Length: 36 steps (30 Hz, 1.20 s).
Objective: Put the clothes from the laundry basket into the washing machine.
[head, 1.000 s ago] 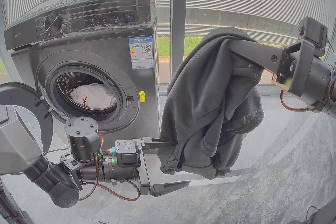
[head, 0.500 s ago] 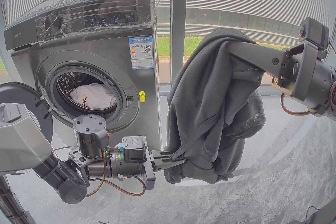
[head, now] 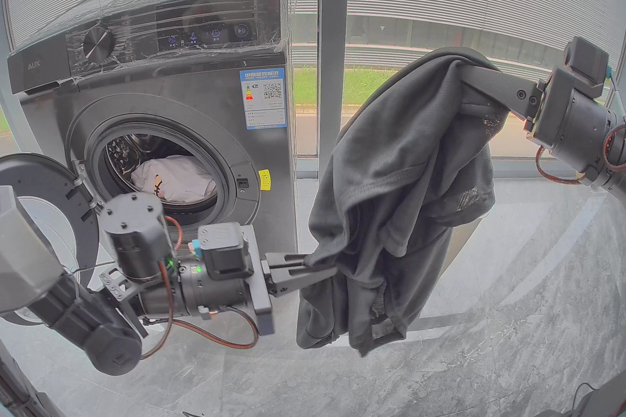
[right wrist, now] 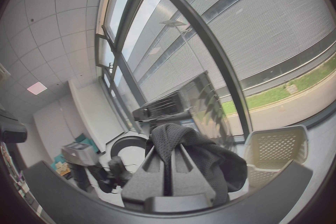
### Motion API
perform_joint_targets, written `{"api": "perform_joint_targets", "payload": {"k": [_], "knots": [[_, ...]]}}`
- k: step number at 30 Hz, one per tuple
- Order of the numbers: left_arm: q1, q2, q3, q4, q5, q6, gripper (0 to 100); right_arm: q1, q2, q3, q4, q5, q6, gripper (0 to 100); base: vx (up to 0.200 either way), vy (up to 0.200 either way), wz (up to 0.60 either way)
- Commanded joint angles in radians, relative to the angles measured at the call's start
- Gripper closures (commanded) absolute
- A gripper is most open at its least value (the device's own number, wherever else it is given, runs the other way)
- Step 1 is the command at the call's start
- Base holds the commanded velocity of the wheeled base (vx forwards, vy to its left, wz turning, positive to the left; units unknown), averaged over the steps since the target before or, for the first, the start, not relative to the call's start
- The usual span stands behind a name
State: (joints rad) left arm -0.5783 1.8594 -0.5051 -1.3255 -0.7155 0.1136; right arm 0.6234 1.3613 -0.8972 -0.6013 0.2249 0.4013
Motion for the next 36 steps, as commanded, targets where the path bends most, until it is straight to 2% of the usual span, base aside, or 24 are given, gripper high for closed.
{"api": "perform_joint_targets", "payload": {"k": [1, 9, 14, 18, 22, 24, 26, 29, 30, 32, 36], "knots": [[0.017, -0.272, 0.027, -0.014, 0.007, -0.126, 100, -0.162, 0.021, 0.020, 0.000, -0.019, -0.059, 100, 0.000, 0.000, 0.00], [0.018, -0.342, 0.066, 0.023, 0.007, -0.124, 100, -0.232, 0.047, 0.020, 0.000, -0.075, -0.079, 100, 0.000, 0.000, 0.00], [0.020, -0.353, 0.085, 0.023, 0.007, -0.126, 100, -0.255, 0.047, 0.014, 0.000, -0.079, -0.079, 100, 0.000, 0.000, 0.00], [0.021, -0.358, 0.076, 0.034, 0.007, -0.126, 100, -0.228, 0.033, 0.040, 0.000, -0.061, -0.081, 100, 0.000, 0.000, 0.00], [0.023, -0.358, 0.007, 0.085, 0.013, -0.126, 100, -0.142, -0.031, 0.138, 0.000, -0.018, -0.078, 100, 0.000, 0.000, 0.00], [0.021, -0.356, -0.036, 0.109, 0.034, -0.126, 100, -0.088, -0.067, 0.218, 0.001, -0.016, -0.079, 100, 0.000, 0.000, 0.00], [0.023, -0.350, -0.087, 0.134, 0.056, -0.127, 100, -0.057, -0.096, 0.254, 0.001, -0.016, -0.079, 100, 0.000, 0.000, 0.00], [0.032, -0.344, -0.128, 0.149, 0.077, -0.127, 100, -0.074, -0.100, 0.236, 0.000, -0.016, -0.070, 100, 0.000, 0.000, 0.00], [0.032, -0.345, -0.122, 0.160, 0.080, -0.126, 100, -0.113, -0.099, 0.184, 0.001, -0.015, -0.064, 100, 0.000, 0.000, 0.00], [0.031, -0.344, -0.124, 0.170, 0.082, -0.126, 100, -0.125, -0.100, 0.156, 0.001, -0.013, -0.061, 100, 0.000, 0.000, 0.00], [0.040, -0.339, -0.148, 0.177, 0.099, -0.126, 100, -0.133, -0.113, 0.149, 0.001, -0.013, -0.059, 100, 0.000, 0.000, 0.00]]}}
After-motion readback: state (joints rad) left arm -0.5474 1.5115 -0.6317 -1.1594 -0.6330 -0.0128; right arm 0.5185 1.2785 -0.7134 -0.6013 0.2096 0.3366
